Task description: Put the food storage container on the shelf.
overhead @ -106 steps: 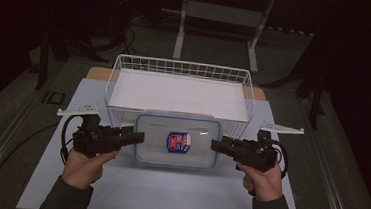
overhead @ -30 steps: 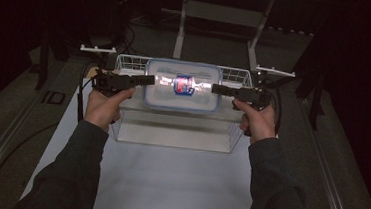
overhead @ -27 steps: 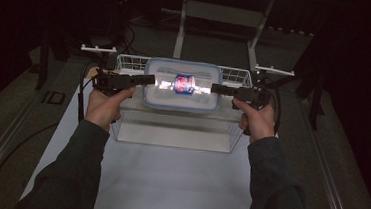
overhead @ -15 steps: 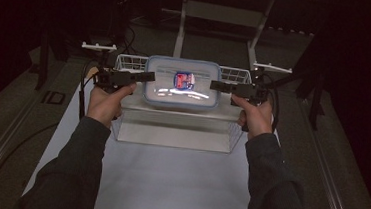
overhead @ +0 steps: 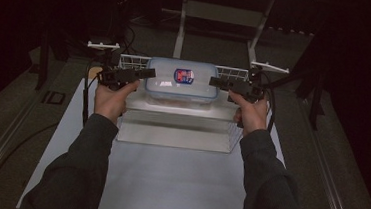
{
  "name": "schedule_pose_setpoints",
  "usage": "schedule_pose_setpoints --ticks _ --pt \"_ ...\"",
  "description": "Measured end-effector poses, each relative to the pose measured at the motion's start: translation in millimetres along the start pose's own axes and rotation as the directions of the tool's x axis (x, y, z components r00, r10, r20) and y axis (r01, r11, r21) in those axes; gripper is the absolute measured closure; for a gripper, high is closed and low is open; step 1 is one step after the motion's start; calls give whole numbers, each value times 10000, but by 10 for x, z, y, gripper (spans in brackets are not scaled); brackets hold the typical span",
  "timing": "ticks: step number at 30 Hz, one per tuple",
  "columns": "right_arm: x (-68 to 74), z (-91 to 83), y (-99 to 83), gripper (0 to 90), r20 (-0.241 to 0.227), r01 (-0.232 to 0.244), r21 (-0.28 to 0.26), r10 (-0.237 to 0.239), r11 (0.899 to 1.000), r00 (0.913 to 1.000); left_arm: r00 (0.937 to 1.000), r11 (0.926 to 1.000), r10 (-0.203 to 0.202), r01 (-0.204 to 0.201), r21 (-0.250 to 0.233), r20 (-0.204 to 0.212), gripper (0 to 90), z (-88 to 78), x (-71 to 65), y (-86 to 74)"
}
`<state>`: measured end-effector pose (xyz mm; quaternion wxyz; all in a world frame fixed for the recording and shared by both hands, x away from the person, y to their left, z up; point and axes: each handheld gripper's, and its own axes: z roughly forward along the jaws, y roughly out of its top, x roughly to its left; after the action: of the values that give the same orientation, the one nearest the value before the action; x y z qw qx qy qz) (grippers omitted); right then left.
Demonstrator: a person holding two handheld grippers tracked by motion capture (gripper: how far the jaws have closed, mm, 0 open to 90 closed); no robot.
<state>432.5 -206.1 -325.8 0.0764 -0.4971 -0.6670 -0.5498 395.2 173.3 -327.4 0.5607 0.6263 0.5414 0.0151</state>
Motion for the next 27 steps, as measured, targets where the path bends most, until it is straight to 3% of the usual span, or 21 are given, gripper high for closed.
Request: schedule_pose_setpoints --ticks 1,6,12,17,20,21,22,25,26,27 --pt "4 7 -2 420 286 162 10 -162 9999 9995 10000 10000 0 0 0 0 502 0 0 0" --pt "40 -7 0 448 606 694 -223 -679 9973 9958 9994 9991 264 -271 -330 -234 491 9 21 3" --pt "63 -119 13 495 1108 1413 -511 -1350 9886 9846 9950 9943 836 -869 -615 -546 484 -129 11 5" --pt "143 -206 -2 519 1542 2511 -299 -2437 9675 9575 9866 9847 1433 -1501 -891 -779 493 -266 -39 8" --pt "198 -269 -21 520 1851 3207 -121 -3130 9471 9315 9762 9750 1943 -2030 -909 -963 497 -345 -82 -9" --pt "212 -286 -26 520 1937 3358 -64 -3283 9419 9245 9762 9750 1943 -2030 -909 -963 497 -345 -82 -9" --pt "235 -311 -35 521 2006 3570 -17 -3495 9341 9152 9667 9656 2317 -2421 -946 -1086 497 -405 -119 -28" --pt "293 -375 -62 519 2119 4062 97 -3989 9137 8922 9501 9485 2851 -2987 -1052 -1268 494 -515 -174 -63" --pt "318 -406 -76 516 2114 4270 151 -4202 9041 8824 9456 9444 2971 -3114 -1055 -1325 489 -542 -186 -71" --pt "334 -427 -85 513 2130 4379 168 -4311 8989 8768 9456 9444 2971 -3114 -1055 -1325 484 -542 -186 -71"
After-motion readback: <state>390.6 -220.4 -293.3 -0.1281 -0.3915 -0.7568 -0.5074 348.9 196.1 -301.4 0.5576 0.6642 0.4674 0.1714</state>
